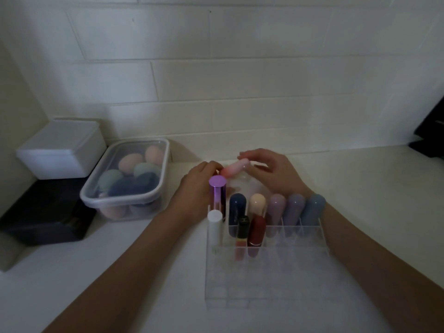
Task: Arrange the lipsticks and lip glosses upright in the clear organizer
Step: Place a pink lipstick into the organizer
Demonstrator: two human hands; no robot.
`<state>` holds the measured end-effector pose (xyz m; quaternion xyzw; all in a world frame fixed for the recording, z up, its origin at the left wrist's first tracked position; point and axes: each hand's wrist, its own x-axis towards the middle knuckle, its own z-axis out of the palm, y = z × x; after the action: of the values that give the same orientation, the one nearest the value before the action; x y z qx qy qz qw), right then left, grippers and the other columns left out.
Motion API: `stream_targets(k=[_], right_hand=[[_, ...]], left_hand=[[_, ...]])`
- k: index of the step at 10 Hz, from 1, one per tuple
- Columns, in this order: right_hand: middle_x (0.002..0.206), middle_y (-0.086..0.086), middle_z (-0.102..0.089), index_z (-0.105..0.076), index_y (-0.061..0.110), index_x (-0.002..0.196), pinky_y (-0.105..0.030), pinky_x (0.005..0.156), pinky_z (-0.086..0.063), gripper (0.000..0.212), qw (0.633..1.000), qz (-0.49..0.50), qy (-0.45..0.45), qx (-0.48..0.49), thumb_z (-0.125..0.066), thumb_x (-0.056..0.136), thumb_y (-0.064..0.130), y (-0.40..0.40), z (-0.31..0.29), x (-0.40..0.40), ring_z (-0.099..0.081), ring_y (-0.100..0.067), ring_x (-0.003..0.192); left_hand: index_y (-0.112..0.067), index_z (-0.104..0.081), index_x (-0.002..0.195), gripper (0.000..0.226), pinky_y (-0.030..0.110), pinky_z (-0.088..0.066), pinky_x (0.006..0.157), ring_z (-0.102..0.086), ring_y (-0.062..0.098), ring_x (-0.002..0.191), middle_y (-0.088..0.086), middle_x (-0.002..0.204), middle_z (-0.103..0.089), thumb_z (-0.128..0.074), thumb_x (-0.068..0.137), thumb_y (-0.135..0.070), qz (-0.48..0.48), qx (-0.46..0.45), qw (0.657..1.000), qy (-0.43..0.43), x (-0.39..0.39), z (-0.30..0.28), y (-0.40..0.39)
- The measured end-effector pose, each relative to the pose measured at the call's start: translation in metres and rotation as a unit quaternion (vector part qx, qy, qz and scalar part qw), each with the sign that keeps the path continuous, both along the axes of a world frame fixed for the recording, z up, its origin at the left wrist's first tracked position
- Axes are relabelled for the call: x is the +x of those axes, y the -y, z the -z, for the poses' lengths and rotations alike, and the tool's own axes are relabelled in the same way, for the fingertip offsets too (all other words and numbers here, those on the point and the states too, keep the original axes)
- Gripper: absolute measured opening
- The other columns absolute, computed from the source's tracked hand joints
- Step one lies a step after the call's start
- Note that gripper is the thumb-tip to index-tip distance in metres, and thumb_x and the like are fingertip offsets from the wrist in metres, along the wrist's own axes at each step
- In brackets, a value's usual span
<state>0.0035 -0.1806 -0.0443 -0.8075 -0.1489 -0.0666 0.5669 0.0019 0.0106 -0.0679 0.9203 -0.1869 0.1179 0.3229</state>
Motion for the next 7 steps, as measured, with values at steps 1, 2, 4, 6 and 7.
stream_targets(k=[1,2,4,6,7], right_hand=[[0.103,-0.005,-0.071,-0.064,0.010,0.111,-0.024,0.090,-0.052,0.023,0.994,-0.016,-0.018,0.103,-0.058,0.090,0.013,0.007,-0.016,-0.009,-0.066,-0.010,0.099],[0.095,-0.009,-0.074,-0.060,0.006,0.112,-0.026,0.085,-0.056,0.024,0.990,-0.011,0.003,0.143,-0.058,0.089,0.008,0.015,-0.030,-0.018,-0.069,-0.018,0.097],[0.074,-0.001,-0.075,-0.065,0.004,0.095,-0.029,0.078,-0.058,0.010,0.980,0.054,0.088,0.168,-0.060,0.086,0.001,0.029,-0.061,-0.054,-0.071,-0.020,0.081],[0.068,0.006,-0.074,-0.055,-0.004,0.089,-0.023,0.072,-0.058,0.010,0.976,0.090,0.139,0.143,-0.063,0.086,0.002,0.025,-0.072,-0.108,-0.072,-0.011,0.073],[0.086,-0.009,-0.070,-0.051,0.004,0.085,-0.032,0.075,-0.059,0.016,0.979,0.103,0.118,0.128,-0.066,0.084,0.005,0.028,-0.069,-0.130,-0.073,-0.020,0.079]], left_hand=[[-0.033,-0.055,0.090,0.015,0.039,-0.053,0.074,-0.061,0.023,0.078,-0.016,0.074,-0.052,-0.067,0.082,-0.033,-0.030,-0.048,0.998,-0.024,-0.007,-0.001,0.002],[-0.038,-0.054,0.074,0.015,0.038,-0.053,0.069,-0.058,0.019,0.070,-0.012,0.068,-0.057,-0.058,0.085,-0.029,-0.048,-0.063,0.997,-0.005,-0.013,-0.002,0.004],[-0.036,-0.056,0.066,0.029,0.046,-0.054,0.074,-0.061,0.026,0.077,-0.005,0.073,-0.058,-0.054,0.087,-0.016,-0.025,-0.076,0.996,-0.026,-0.018,0.003,-0.001],[-0.023,-0.052,0.069,0.021,0.050,-0.054,0.076,-0.062,0.032,0.080,0.008,0.079,-0.060,-0.053,0.088,-0.015,0.014,-0.038,0.998,-0.053,-0.031,0.000,0.003],[-0.004,-0.062,0.098,0.018,0.055,-0.048,0.092,-0.059,0.041,0.106,0.021,0.103,-0.062,-0.046,0.093,0.001,0.003,-0.071,0.995,-0.067,-0.049,-0.003,0.004]])
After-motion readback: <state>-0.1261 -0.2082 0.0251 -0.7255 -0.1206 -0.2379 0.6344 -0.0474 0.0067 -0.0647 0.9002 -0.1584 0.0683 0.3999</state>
